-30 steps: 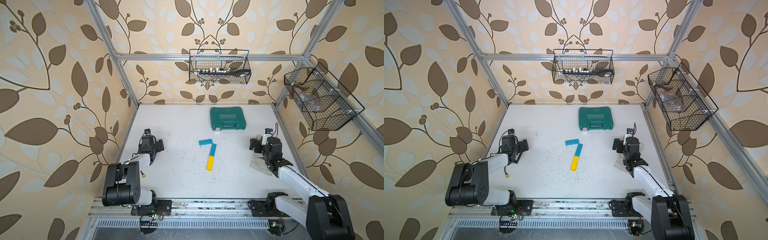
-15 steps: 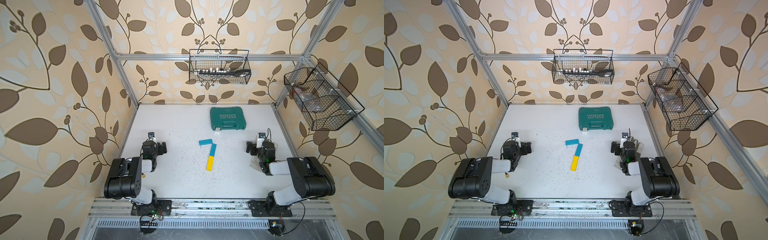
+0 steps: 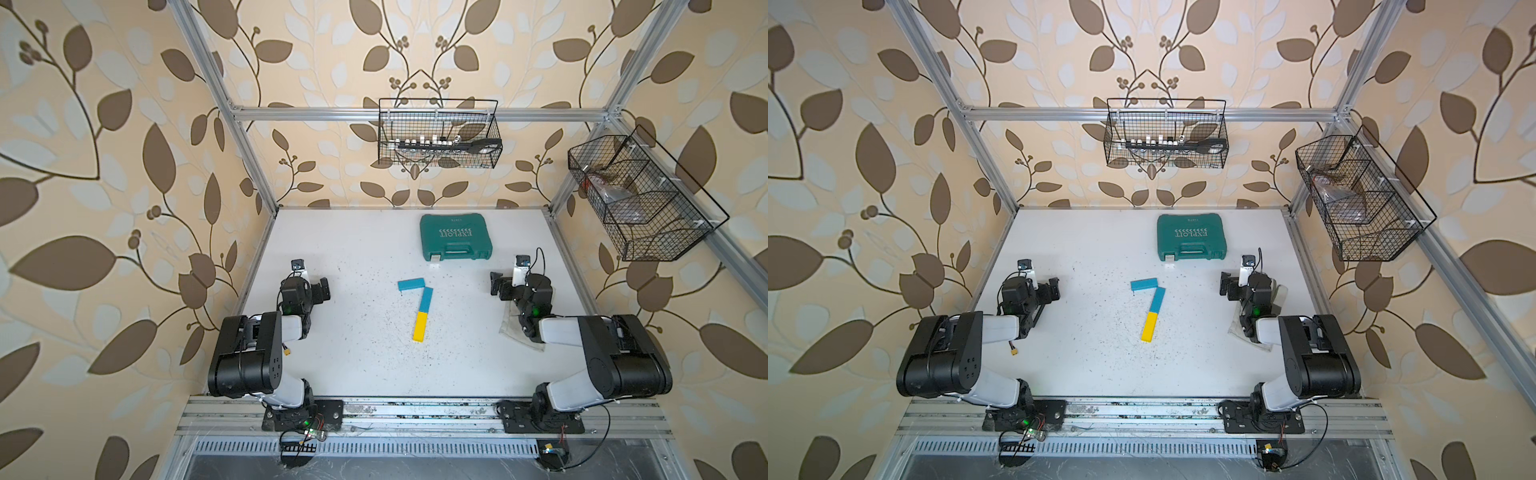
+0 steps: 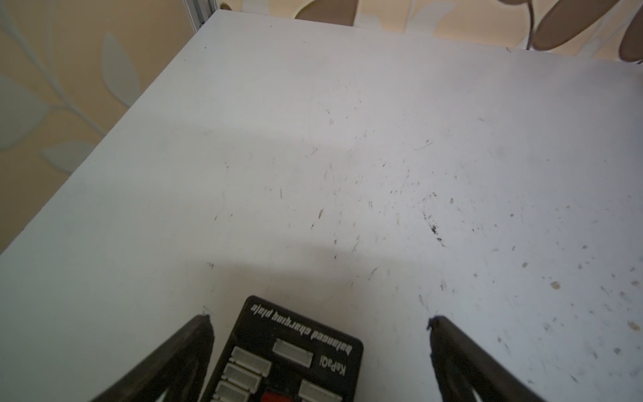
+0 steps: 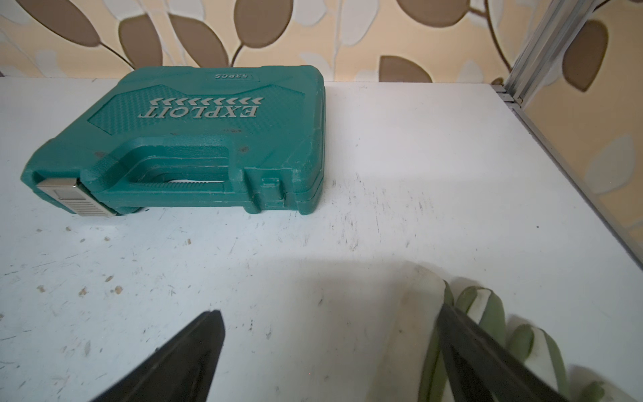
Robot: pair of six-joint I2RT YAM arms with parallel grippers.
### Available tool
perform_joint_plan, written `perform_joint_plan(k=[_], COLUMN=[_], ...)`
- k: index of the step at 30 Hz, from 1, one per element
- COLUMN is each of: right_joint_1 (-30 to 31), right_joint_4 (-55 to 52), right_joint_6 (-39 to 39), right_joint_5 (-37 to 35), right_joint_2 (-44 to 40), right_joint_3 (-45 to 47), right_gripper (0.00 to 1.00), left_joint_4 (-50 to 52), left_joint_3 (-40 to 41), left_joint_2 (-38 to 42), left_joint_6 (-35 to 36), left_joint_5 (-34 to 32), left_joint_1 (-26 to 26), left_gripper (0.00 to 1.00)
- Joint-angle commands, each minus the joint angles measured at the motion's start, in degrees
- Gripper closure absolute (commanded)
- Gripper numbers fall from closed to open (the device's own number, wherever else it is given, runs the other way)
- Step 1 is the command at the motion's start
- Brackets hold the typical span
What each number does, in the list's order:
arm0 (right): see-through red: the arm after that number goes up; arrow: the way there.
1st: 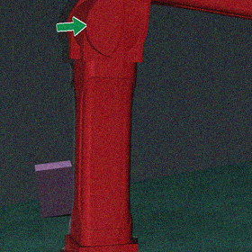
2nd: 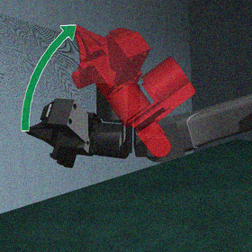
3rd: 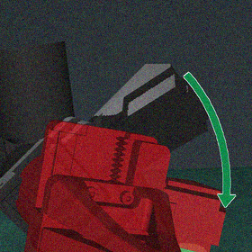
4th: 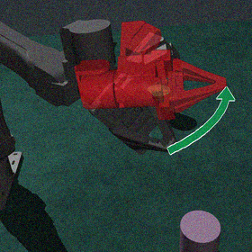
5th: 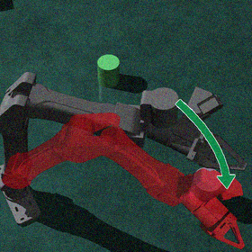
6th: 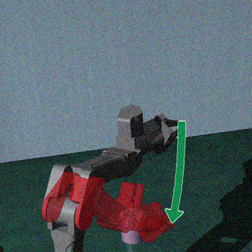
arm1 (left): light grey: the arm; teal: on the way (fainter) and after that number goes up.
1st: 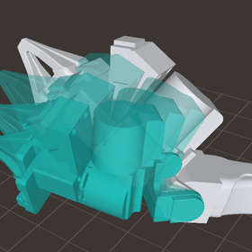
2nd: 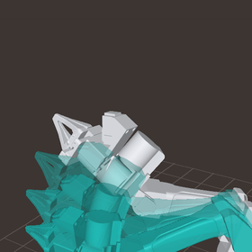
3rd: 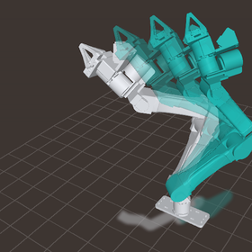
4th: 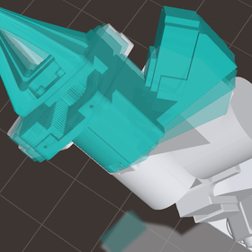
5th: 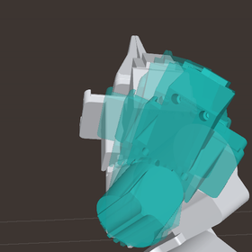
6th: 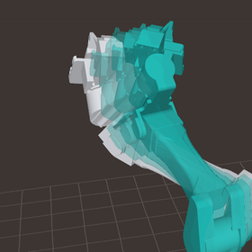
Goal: Assemble the number 7 with building blocks
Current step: Reset both arms
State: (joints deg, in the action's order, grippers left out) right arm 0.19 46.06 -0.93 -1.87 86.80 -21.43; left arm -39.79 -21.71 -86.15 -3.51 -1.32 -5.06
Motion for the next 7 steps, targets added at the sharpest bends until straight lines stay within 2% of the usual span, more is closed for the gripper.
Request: perform_joint_plan(k=[1,7], right_joint_1=[-0.19,-0.12], right_joint_4=[-0.9,-0.68], right_joint_6=[0.75,0.84], right_joint_5=[0.64,0.46], right_joint_2=[-0.17,-0.66], right_joint_3=[-0.96,-0.52], right_gripper=[0.01,0.01], left_joint_4=[-1.61,-1.57], left_joint_3=[-0.9,-0.88], left_joint_2=[0.55,0.55], left_joint_6=[-0.74,-0.79], left_joint_5=[0.58,0.62], left_joint_1=[-0.21,-0.26], left_gripper=[0.01,0.01])
